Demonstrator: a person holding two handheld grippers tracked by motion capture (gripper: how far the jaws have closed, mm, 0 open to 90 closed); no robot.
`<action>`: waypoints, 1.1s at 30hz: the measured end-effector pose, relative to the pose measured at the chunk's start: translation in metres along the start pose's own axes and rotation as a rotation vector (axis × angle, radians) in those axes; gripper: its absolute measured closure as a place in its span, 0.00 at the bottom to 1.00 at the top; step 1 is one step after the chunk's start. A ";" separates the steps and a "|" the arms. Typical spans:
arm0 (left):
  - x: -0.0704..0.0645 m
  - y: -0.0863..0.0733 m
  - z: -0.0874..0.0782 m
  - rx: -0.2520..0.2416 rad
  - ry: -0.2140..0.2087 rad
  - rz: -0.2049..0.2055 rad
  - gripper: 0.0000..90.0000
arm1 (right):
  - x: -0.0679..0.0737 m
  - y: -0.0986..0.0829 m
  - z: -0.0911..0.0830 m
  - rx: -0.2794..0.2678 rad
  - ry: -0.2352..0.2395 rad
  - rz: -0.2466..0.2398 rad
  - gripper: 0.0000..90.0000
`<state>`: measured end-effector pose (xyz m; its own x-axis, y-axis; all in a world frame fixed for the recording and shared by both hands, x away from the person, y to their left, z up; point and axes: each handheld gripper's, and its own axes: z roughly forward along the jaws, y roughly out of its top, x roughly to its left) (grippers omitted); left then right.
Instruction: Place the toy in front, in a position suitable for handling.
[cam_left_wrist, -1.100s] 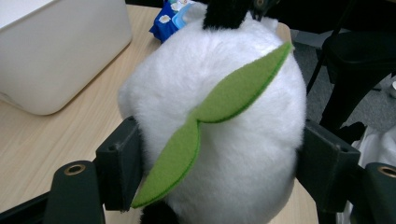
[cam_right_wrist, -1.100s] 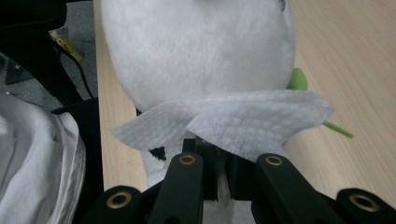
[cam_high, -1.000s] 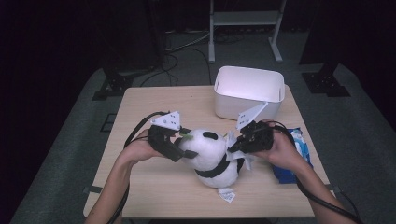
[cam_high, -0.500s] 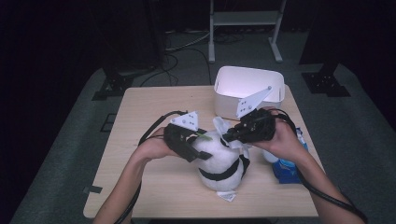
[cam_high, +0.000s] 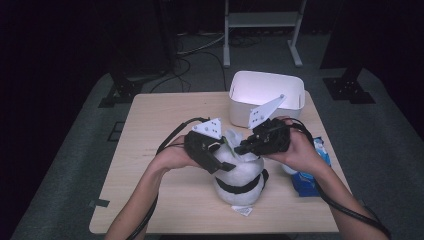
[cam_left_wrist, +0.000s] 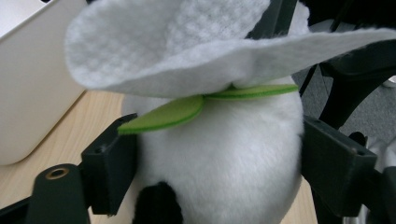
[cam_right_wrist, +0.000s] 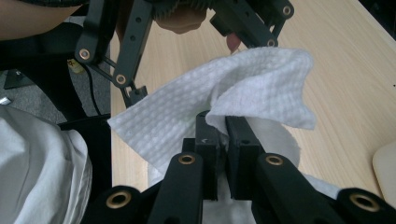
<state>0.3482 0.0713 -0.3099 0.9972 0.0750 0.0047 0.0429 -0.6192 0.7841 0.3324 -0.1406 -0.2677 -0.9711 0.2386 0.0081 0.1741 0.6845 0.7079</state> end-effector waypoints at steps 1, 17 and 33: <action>0.000 0.000 0.000 -0.005 0.002 0.001 0.18 | 0.000 -0.001 -0.001 0.002 -0.002 0.000 0.93; 0.003 -0.006 0.004 -0.008 -0.009 -0.023 0.23 | 0.002 0.006 0.002 0.011 -0.027 -0.024 0.92; 0.002 -0.010 0.001 -0.006 0.006 -0.025 0.25 | -0.009 -0.033 -0.029 -0.041 -0.073 0.075 0.92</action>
<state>0.3500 0.0768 -0.3181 0.9954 0.0950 -0.0113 0.0674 -0.6124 0.7877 0.3306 -0.1858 -0.2707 -0.9409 0.3385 0.0115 0.2373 0.6345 0.7356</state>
